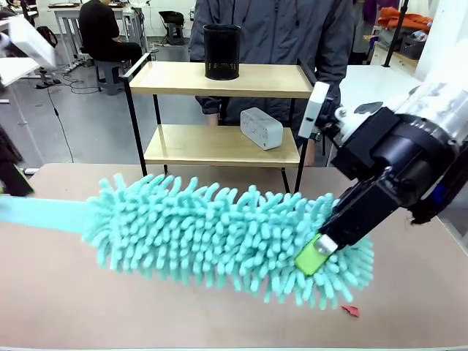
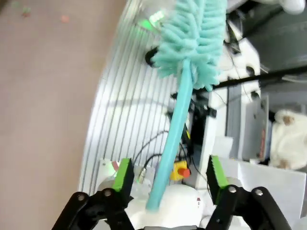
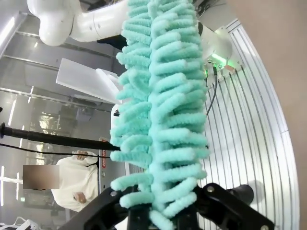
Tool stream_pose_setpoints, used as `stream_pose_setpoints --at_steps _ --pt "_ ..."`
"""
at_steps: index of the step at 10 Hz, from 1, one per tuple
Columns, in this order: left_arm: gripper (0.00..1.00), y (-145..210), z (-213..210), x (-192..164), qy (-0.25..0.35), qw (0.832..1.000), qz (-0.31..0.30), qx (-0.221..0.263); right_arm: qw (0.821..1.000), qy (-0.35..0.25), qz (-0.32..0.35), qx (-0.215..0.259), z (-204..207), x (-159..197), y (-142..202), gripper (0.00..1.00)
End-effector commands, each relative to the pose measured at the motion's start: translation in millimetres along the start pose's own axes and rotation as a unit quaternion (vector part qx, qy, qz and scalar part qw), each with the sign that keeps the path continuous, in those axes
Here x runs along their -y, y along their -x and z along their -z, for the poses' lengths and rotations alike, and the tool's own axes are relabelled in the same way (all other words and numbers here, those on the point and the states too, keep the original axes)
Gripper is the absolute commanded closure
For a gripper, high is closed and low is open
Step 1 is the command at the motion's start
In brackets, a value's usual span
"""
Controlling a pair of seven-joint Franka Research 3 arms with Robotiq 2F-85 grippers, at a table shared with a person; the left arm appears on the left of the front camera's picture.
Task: Clean the shelf.
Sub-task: Hand the Duster back to the human.
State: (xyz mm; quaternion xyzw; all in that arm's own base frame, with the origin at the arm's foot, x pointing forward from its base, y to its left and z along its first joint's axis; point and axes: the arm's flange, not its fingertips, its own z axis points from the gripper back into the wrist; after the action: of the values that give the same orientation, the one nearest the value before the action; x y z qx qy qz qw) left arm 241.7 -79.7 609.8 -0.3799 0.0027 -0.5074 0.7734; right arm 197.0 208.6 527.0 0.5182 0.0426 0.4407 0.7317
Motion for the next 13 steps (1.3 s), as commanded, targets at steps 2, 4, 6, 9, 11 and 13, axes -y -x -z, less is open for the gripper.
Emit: stream_pose_setpoints --at_steps 2,4,6,9,11,13 --pt "0.00 62.5 -61.9 -1.4 -0.081 0.972 -0.092 0.199 0.999 0.007 -0.002 0.041 -62.2 -6.6 45.0 1.00" --pt "0.00 108.1 -92.2 -4.1 -0.149 0.890 -0.172 0.396 0.990 0.000 -0.012 0.144 -129.9 -12.6 82.8 1.00" --pt "0.00 119.2 -92.6 -32.0 -0.142 0.779 -0.239 0.562 0.956 0.015 -0.003 0.292 -182.2 -14.0 116.4 1.00" --pt "0.00 123.5 -81.1 -97.1 -0.167 0.653 -0.310 0.670 0.868 0.019 0.040 0.495 -236.2 -0.4 185.6 1.00" --pt "0.00 156.2 -97.8 -87.6 -0.136 0.726 -0.317 0.595 0.819 0.031 0.128 0.558 -254.7 25.4 238.6 1.00" --pt "0.00 156.2 -97.8 -87.6 -0.136 0.726 -0.317 0.595 0.804 0.043 0.264 0.530 -256.8 62.4 271.7 1.00"
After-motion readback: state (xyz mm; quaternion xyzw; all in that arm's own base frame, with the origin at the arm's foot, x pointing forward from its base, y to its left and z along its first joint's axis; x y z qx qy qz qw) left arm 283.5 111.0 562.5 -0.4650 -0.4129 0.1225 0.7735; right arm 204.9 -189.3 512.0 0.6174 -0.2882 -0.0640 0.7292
